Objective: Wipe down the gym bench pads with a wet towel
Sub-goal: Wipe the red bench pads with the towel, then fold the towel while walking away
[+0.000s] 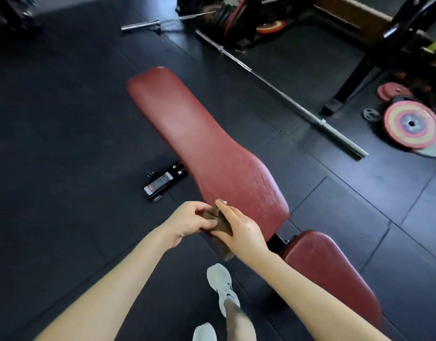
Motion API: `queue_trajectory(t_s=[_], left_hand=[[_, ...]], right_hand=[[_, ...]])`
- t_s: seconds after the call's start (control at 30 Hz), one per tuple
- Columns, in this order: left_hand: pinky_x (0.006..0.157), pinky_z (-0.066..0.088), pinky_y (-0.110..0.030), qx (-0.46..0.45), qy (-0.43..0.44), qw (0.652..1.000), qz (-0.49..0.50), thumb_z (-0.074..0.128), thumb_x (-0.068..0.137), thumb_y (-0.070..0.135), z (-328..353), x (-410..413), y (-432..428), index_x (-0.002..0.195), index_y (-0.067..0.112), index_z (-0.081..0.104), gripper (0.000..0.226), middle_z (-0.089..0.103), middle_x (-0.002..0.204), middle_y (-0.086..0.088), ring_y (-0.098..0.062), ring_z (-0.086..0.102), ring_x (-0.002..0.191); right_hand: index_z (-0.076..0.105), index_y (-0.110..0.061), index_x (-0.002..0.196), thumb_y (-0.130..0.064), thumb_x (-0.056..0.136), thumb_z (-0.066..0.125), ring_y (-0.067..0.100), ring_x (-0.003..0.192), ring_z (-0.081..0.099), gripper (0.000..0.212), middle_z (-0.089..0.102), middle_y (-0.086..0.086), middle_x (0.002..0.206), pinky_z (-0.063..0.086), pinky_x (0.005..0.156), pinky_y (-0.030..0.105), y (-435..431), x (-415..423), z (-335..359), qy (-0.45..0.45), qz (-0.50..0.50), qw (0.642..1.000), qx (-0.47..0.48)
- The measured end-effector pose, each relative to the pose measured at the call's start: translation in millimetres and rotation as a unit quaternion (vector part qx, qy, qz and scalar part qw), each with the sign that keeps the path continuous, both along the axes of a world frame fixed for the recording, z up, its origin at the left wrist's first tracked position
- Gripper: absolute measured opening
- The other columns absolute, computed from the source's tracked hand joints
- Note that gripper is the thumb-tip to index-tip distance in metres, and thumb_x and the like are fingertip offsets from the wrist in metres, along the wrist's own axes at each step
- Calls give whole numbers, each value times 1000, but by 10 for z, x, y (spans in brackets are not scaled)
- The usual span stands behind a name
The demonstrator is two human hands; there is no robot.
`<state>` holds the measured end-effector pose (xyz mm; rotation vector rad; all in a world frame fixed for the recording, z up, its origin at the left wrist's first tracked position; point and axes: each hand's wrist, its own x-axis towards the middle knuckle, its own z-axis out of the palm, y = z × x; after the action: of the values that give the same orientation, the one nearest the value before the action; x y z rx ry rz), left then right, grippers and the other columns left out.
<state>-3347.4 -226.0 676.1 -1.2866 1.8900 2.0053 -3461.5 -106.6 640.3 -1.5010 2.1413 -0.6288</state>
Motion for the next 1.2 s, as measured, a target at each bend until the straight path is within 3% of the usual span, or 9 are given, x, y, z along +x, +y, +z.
queue_trajectory(t_s=[0.17, 0.37, 0.57, 0.67, 0.77, 0.87, 0.97, 1.07, 1.2], left_hand=[[81, 50, -22, -98, -23, 994, 49, 66, 83, 6, 393, 273, -597, 104, 22, 65, 26, 65, 97, 8, -10, 61, 95], [85, 48, -24, -209, -72, 973, 72, 64, 82, 3, 866, 896, -1311, 102, 25, 67, 30, 66, 98, 13, -8, 60, 95], [84, 47, -26, -291, -116, 940, 135, 64, 82, 7, 1144, 1875, -1971, 101, 25, 68, 27, 66, 100, 14, -7, 59, 95], [76, 43, -18, -297, -133, 927, 187, 66, 83, 12, 1130, 2554, -2307, 100, 26, 66, 22, 64, 97, 15, -5, 58, 92], [75, 43, -21, -318, -190, 904, 213, 65, 84, 28, 1057, 3356, -2685, 98, 26, 65, 14, 62, 93, 14, -8, 58, 89], [70, 44, -23, -309, -233, 889, 243, 60, 87, 35, 1093, 4187, -3038, 88, 22, 66, 14, 61, 85, 10, -11, 58, 81], [74, 43, -23, -303, -249, 878, 274, 59, 89, 34, 1216, 4963, -3381, 95, 19, 68, 18, 59, 89, 8, -12, 57, 85], [80, 37, -21, -309, -253, 856, 328, 62, 88, 31, 1339, 5647, -3747, 104, 16, 67, 23, 55, 97, 10, -8, 51, 92], [77, 37, -21, -310, -271, 826, 386, 62, 87, 34, 1387, 6459, -4267, 95, 17, 71, 21, 61, 95, 8, -10, 56, 93]], right_hand=[[18, -37, 149, -47, 81, 67, 18, 130, 44, 84, 42, -7, 146, 26, 114, 42, -841, -65, 454, 12, 125, 989, 72], [31, -39, 144, -47, 76, 69, 20, 137, 35, 79, 37, -6, 150, 8, 116, 49, -2052, 231, 867, 104, 237, 965, 40], [63, -21, 115, -32, 78, 73, 15, 135, 36, 40, 53, 0, 135, 12, 116, 49, -3215, 1130, 1062, 16, 351, 935, 44], [64, -15, 98, -35, 82, 69, 16, 111, 55, 27, 65, -4, 107, 17, 115, 43, -3754, 1750, 1054, 25, 387, 920, 53], [55, -22, 89, -38, 84, 65, 15, 81, 53, 19, 58, -10, 80, 38, 85, 28, -4301, 2472, 1156, 46, 420, 905, 59], [52, -27, 84, -38, 83, 65, 13, 76, 54, 18, 59, -11, 80, 38, 67, 27, -4873, 3247, 1343, 61, 444, 893, 49], [54, -28, 81, -38, 81, 67, 11, 72, 57, 17, 62, -12, 78, 48, 71, 30, -5404, 4057, 1527, 50, 466, 882, 51], [57, -29, 81, -38, 79, 70, 11, 81, 56, 16, 61, -14, 82, 44, 70, 28, -5899, 4765, 1677, 26, 476, 878, 46], [58, -32, 77, -41, 77, 71, 10, 83, 57, 15, 60, -15, 80, 41, 68, 27, -6607, 5652, 1701, 11, 473, 880, 38]])
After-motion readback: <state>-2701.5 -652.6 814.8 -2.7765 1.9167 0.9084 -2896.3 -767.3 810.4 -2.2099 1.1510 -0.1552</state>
